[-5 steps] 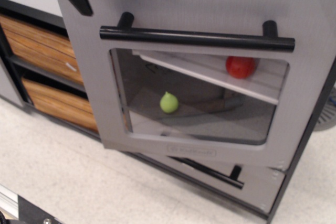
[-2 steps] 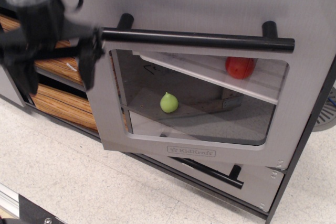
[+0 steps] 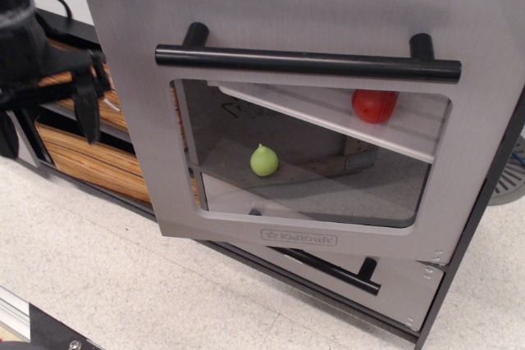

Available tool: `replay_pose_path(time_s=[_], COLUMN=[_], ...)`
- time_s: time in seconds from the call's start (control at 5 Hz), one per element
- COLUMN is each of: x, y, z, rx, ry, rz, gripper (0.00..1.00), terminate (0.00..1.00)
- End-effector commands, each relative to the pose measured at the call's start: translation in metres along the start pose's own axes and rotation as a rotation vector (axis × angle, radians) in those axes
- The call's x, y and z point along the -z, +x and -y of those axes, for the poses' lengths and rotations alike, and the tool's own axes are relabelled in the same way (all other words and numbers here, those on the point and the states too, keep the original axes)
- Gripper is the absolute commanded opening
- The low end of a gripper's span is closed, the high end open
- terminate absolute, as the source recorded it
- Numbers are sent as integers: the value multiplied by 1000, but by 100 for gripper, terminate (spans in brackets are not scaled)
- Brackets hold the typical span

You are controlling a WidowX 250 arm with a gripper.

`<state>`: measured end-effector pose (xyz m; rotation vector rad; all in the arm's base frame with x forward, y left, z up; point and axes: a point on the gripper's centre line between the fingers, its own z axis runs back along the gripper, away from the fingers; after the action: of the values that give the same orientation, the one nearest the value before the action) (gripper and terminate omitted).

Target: Open oven

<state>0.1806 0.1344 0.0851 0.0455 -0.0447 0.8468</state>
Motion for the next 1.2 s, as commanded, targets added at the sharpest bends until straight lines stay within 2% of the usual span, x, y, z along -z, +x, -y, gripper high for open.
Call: replay_pose_path(time_s=[0.0, 0.2, 0.4, 0.6, 0.8, 1.0], x=[-41, -44, -45, -46, -49, -53], y=[64, 96, 108, 86, 56, 32], z=[-36, -42, -39, -7, 20, 23], rx=[-179, -289, -333, -241, -95, 47], ry=[-70, -66, -99, -152, -162, -160], rz=[85, 161, 150, 93, 86, 83], gripper=[100, 100, 100, 100, 100, 100], terminate=[0, 0, 0, 0, 0, 0])
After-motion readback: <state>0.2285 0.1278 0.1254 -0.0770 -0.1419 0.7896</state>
